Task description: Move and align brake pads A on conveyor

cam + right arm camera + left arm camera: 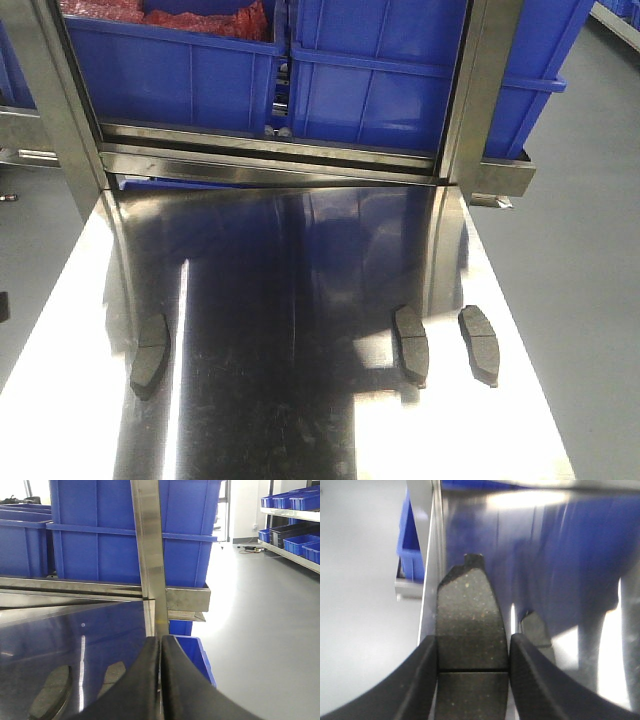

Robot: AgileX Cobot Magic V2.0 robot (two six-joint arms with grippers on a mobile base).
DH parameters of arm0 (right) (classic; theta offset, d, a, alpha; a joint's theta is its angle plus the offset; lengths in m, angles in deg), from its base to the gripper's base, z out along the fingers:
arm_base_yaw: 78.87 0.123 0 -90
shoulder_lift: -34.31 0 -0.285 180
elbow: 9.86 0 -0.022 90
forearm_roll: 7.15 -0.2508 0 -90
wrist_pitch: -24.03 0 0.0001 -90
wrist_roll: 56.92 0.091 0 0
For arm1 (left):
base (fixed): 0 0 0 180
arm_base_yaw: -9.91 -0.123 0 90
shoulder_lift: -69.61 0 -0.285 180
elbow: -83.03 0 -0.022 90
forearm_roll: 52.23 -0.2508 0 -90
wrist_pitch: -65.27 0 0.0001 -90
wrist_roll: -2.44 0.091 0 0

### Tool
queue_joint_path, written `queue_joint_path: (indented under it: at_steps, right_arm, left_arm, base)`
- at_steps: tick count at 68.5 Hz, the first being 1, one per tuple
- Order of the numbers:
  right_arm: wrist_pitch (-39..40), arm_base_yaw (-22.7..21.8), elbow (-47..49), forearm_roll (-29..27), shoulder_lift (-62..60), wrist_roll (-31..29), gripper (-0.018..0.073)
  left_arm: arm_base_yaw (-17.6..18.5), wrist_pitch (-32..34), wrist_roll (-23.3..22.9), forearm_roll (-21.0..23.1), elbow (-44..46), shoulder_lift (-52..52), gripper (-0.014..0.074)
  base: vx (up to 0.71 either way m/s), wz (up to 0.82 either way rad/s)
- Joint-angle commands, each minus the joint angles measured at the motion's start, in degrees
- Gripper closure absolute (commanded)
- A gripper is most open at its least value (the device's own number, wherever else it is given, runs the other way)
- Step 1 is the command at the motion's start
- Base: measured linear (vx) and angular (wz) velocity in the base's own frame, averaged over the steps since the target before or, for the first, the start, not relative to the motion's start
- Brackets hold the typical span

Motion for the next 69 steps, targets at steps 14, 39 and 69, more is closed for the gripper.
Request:
queue_joint_path:
  at_steps: [14, 39, 69]
  right_arm:
    - [4.2, -0.3, -1.2, 0.2, 0.6, -0.1, 0.0568]
    - [4.2, -0.3, -1.2, 0.2, 0.6, -0.1, 0.0568]
    - [4.2, -0.3, -1.2, 0.2, 0.6, -0.1, 0.0568]
  left_arm:
    - [0.3, 3.9, -0.3, 0.1, 1.6, -8.1, 0.0433]
    - [0.3, 3.9, -0.3, 0.1, 1.6, -8.6, 0.0433]
    - [0.3, 3.9, -0.3, 0.1, 1.6, -8.6, 0.0433]
  base:
    - [0.00, 0.00]
    - [0.00, 0.00]
    - [0.00, 0.00]
